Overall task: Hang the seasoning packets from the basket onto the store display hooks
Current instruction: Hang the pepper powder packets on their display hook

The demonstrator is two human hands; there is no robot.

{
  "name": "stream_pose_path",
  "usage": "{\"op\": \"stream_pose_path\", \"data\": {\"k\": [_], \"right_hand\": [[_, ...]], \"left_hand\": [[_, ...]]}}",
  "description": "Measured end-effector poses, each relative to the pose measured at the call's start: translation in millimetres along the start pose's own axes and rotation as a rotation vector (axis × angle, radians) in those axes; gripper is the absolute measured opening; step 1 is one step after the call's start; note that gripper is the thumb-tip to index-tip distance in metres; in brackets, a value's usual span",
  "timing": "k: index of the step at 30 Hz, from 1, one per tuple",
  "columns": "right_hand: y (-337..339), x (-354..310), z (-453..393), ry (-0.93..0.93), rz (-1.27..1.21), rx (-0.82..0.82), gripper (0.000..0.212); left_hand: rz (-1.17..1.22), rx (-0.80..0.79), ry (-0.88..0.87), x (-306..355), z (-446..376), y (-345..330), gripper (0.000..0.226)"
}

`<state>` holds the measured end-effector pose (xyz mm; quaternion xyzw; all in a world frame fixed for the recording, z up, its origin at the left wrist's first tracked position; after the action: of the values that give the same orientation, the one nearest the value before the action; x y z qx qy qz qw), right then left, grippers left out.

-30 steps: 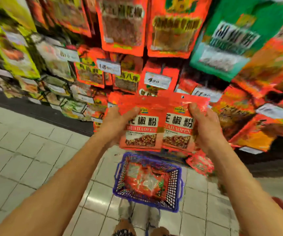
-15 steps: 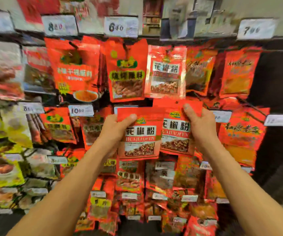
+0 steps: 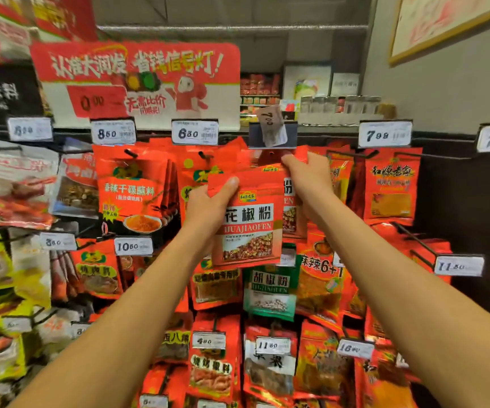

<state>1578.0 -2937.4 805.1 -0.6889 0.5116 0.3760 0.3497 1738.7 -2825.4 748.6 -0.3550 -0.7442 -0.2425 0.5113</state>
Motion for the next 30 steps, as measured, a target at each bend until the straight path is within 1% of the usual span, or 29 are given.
{"op": "stream_pose_path", "data": {"k": [2, 5, 8, 10, 12, 14, 19, 21, 23, 26, 28, 30], "right_hand": [[-1.0, 0.0, -5.0, -0.012, 0.021, 0.04, 0.022], [-2.9, 1.6, -7.2, -0.016, 0.042, 0.053, 0.015], [-4.1, 4.3, -8.7, -0.046, 0.019, 0.057, 0.02], [-4.7, 7.9, -12.5, -0.047, 0.053, 0.074, 0.026], [-6.8, 12.4, -18.7, -0.028, 0.113, 0.099, 0.034], [-10.5, 15.9, -26.3, -0.029, 0.181, 0.112, 0.035], [-9.9, 23.8, -42.7, -0.116, 0.26, 0.084, 0.041], [-3.0, 26.0, -42.8, -0.084, 0.337, 0.091, 0.038], [8.3, 26.3, -38.2, 0.002, 0.382, 0.158, 0.03], [24.9, 24.4, -27.4, 0.111, 0.232, 0.235, 0.013], [27.5, 21.3, -21.8, 0.105, 0.019, 0.168, 0.01], [22.9, 15.0, -17.0, 0.046, -0.185, 0.051, 0.014]], "left_hand": [[0.005, 0.002, 0.0, 5.2, -3.2, -0.5, 0.021], [-0.005, 0.01, -0.007, 9.2, -6.3, 0.8, 0.028], [-0.007, 0.011, -0.01, 9.7, -6.8, 1.7, 0.031], [-0.004, 0.004, -0.005, 9.4, -6.9, 1.6, 0.032], [-0.009, 0.004, -0.007, 9.6, -9.2, 1.9, 0.029], [-0.011, 0.002, -0.004, 11.1, -11.9, 2.0, 0.025], [-0.007, -0.027, 0.023, 12.8, -18.0, -7.3, 0.015], [0.005, -0.031, 0.016, 13.7, -21.3, -11.6, 0.015], [0.022, -0.044, 0.008, 14.6, -24.4, -16.0, 0.019], [0.035, -0.075, 0.007, 16.2, -29.8, -26.0, 0.022], [0.019, -0.075, 0.011, 18.1, -34.9, -33.2, 0.022], [0.005, -0.072, 0.023, 20.7, -40.6, -40.4, 0.02]]}}
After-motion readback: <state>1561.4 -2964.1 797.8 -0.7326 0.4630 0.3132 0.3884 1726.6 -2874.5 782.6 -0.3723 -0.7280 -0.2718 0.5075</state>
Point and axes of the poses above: each hand's wrist, its own z-axis away from the middle knuckle, its own y-axis out of the back of the hand, x = y × z, the point moved 3 cm from there along -z, towards the middle knuckle, and after that the axes turned 12 degrees about -z, right-handed, at the moved point
